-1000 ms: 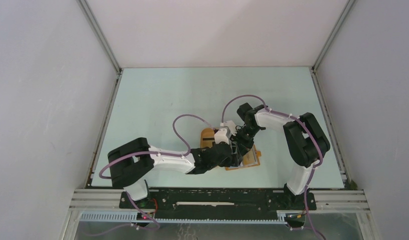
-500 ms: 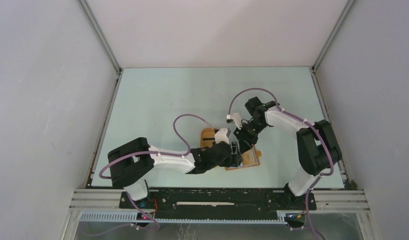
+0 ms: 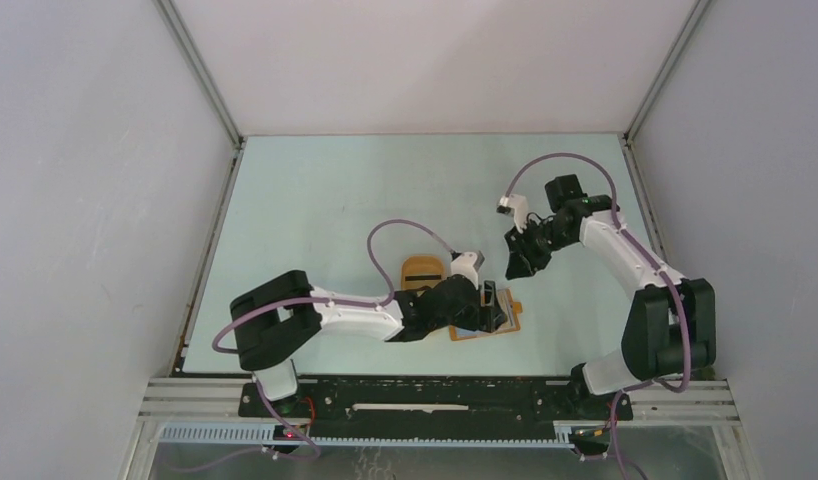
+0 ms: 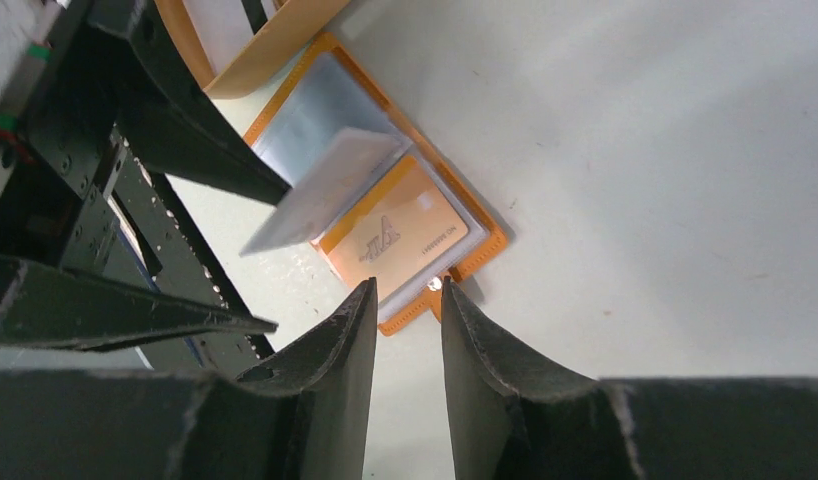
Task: Put the credit cards into the card holder
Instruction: Turn over the card slot in the card holder, then pick up the credit card from the storage box.
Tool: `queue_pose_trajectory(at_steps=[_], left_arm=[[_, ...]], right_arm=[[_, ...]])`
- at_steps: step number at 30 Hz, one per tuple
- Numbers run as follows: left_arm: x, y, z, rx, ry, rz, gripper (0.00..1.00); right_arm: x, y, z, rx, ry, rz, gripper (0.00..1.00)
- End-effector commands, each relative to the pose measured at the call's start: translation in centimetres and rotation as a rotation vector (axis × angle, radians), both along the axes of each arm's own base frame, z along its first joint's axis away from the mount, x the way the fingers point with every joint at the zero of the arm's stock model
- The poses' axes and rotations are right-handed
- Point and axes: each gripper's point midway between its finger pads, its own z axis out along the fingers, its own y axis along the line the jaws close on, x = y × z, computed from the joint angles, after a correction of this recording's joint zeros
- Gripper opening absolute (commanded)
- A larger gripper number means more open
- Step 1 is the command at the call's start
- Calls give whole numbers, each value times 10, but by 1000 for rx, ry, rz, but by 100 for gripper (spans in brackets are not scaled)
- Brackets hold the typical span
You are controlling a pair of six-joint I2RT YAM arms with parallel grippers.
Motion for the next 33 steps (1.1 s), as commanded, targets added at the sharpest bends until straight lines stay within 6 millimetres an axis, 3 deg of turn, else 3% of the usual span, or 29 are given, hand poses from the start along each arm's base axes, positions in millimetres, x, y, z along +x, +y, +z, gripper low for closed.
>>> queue_pose_trajectory(at_steps=[1,8,15,19,24,29,33], left_arm=[[2,-37,31,-96,-42,-91,70],[-2,-62,27,-113,-13,-158,74],[4,-49,57,-138,-124,-159,74],[8,-27,90,-158,-254,-154,74],[17,19,111,-112,-420,-94,75],[28,72,131,-40,-575,-1,75],[40,112,129,61,-643,102,77]], right_arm=[[5,-7,20,37,-57,-36,38],[11,-25,37,66,-115,-113,39],[10,-28,54,117,-174,-121,39],[6,-24,72,159,-253,-93,39],[0,-15,101,226,-373,-45,40],[-4,-2,119,274,-467,39,60],[-21,24,122,323,-453,191,70]])
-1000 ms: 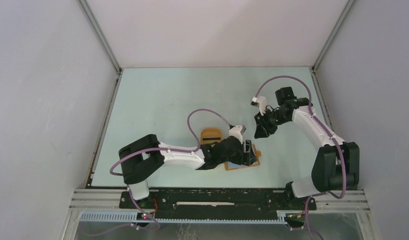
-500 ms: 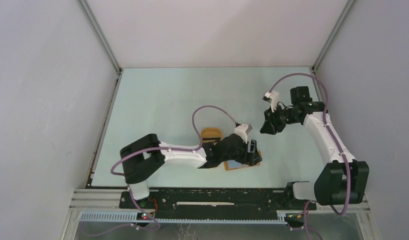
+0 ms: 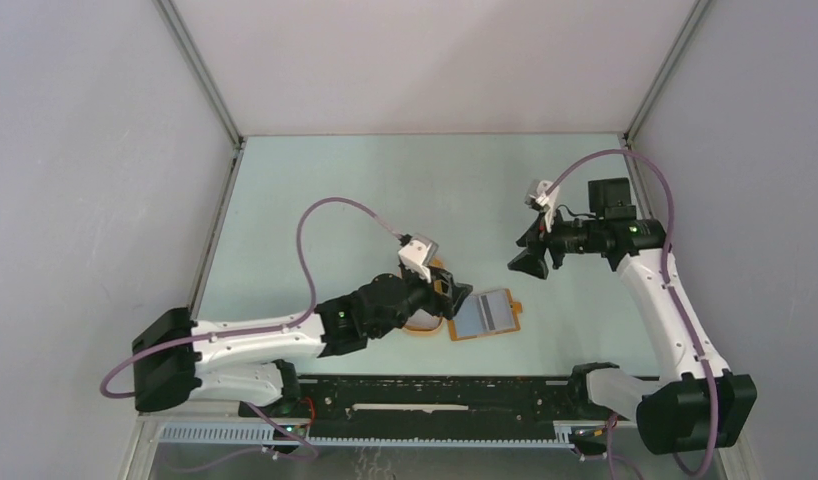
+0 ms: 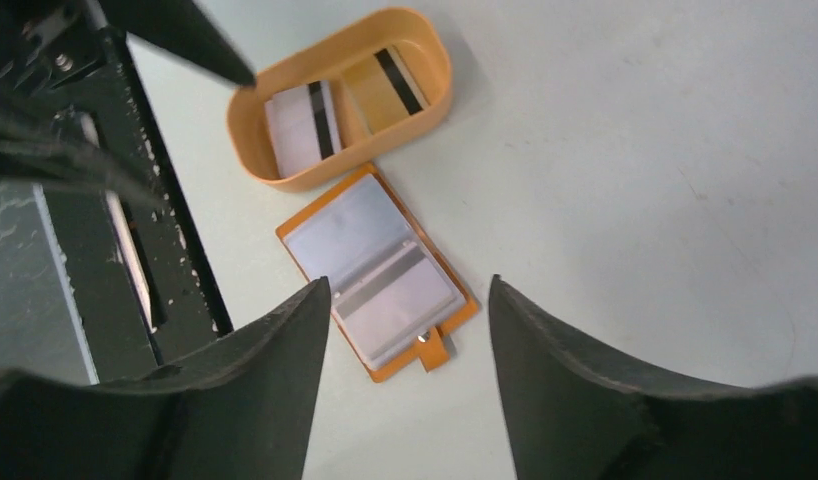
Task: Put the credit cards into the card holder
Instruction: Pick up the credit card from the storage box.
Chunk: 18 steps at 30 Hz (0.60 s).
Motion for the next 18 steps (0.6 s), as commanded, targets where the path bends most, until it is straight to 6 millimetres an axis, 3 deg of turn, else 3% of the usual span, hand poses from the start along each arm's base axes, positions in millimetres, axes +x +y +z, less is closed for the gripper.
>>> queue_pose_trajectory(at_steps=[1,5,8,14,18], left_arm=[[26,54,-7,133,-123,199,79],[32,90,-21,157,-115,319,91],[32,111,-30,78,-69,380,100],[23,133,-62,-152,84,378,97],[18,146,-82,-219,157,412,93]], right_arm=[[-16,34,10,22,-56,211,70],[-31,72,-5,-51,-28,397,69],[-31,100,-14,-56,0,451,68],[-18,149,-34,-22,300,433,60],[-14,173,-60,-75,493,416,53]])
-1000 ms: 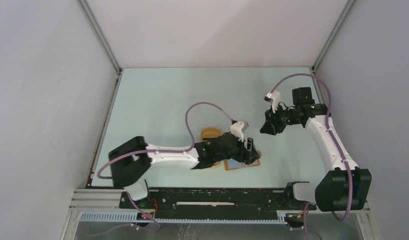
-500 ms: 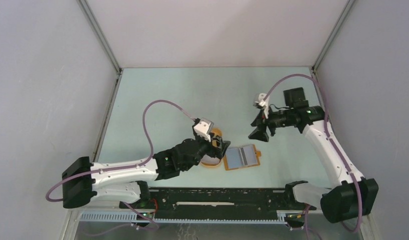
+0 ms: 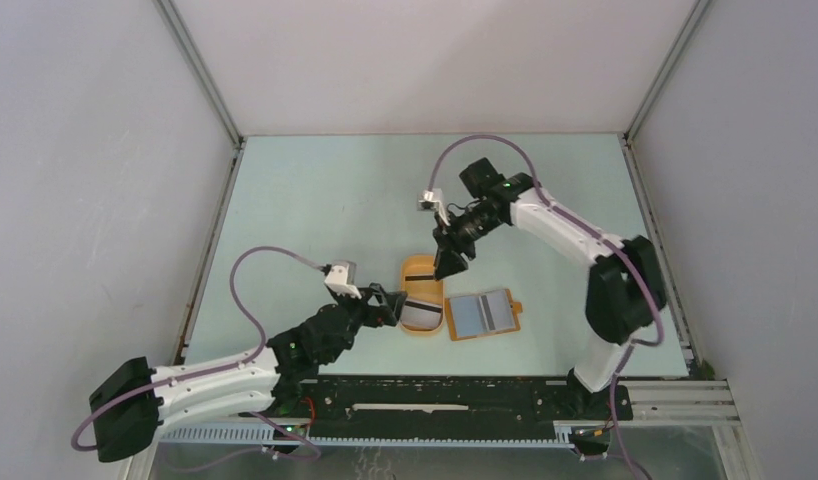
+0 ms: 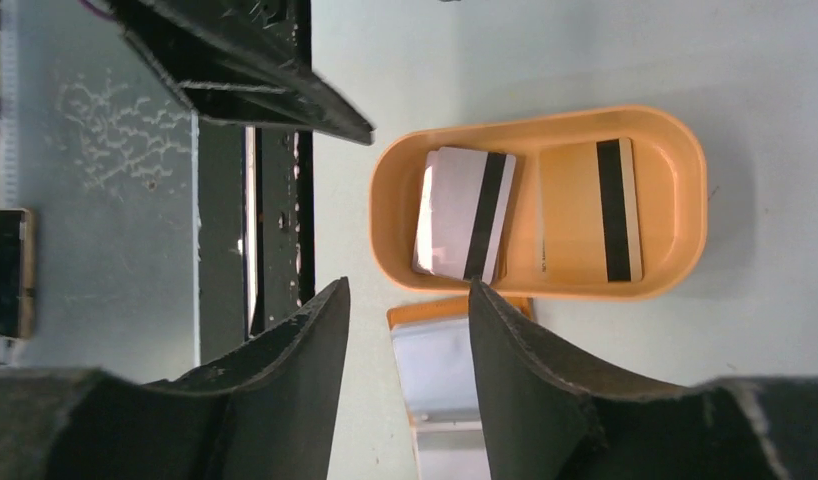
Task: Put the credit cards into the card holder
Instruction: Pick up the credit card from the storage box.
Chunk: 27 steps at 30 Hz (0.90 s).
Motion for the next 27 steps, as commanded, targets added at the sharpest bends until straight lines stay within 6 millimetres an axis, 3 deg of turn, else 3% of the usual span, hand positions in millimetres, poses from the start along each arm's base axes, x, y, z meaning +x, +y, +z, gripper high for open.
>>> queue_pose_trajectory(at_steps=[1,6,10,27], left_arm=[[-6,4,-7,-189,71,31,93],[-5,6,-19,-212,113,50,91],[-2,5,-28,-200,147,60,89],[-4,6,-52,-179,223,71,76]], right_arm=[[-2,26,-14,-83,171,-35,53],[-5,47,-50,-203,206,-62,53],[1,52,-75,-277,234,-86,50],[-5,57,-114,-410,244,-65,50]])
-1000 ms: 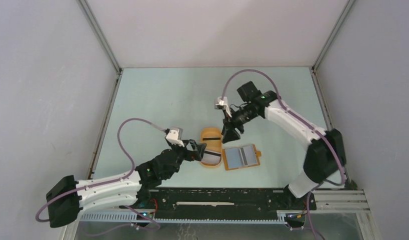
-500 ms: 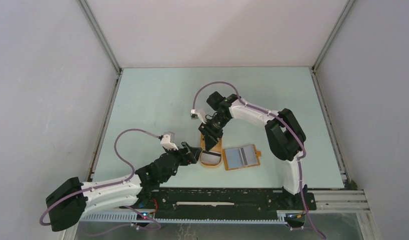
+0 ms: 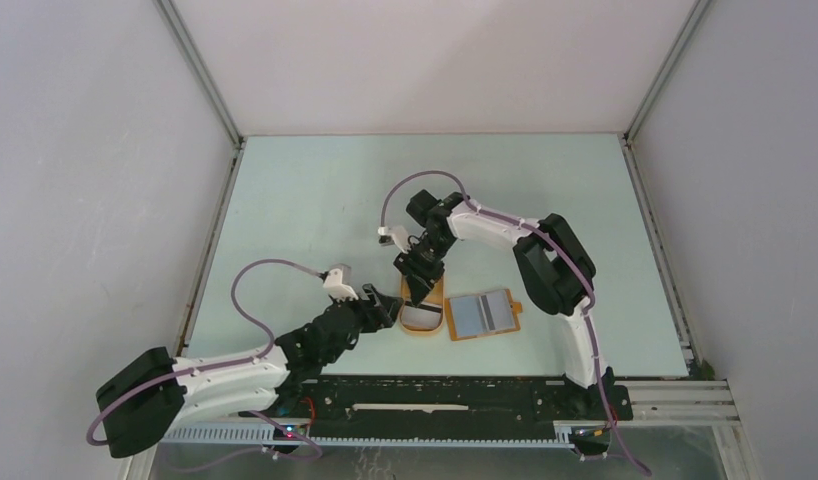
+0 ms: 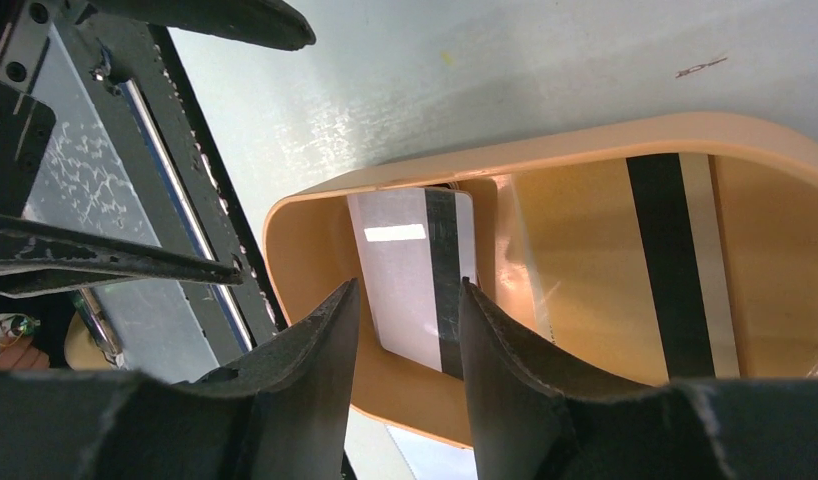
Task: Put the credit cards into the card holder
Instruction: Pick up the credit card from the storage box.
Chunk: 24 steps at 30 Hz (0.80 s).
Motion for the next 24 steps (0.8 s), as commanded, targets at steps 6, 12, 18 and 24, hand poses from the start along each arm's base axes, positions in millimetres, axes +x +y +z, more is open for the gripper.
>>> queue_pose_trajectory(at_steps=[6,12,18,24], left_arm=[[1,-1,-2,-25,7,7,74],[0,-2,-6,-14,18,2,72],[0,-3,-7,-9,22,-2,72],[0,-3,-7,-8,24,-4,71]], right_arm=[[0,5,-4,-34,-15,8,51],[-1,5,-7,-46,-16,14,54],[-7,5,-10,-54,-8,32,54],[-4,3,-12,-78,-45,40,56]])
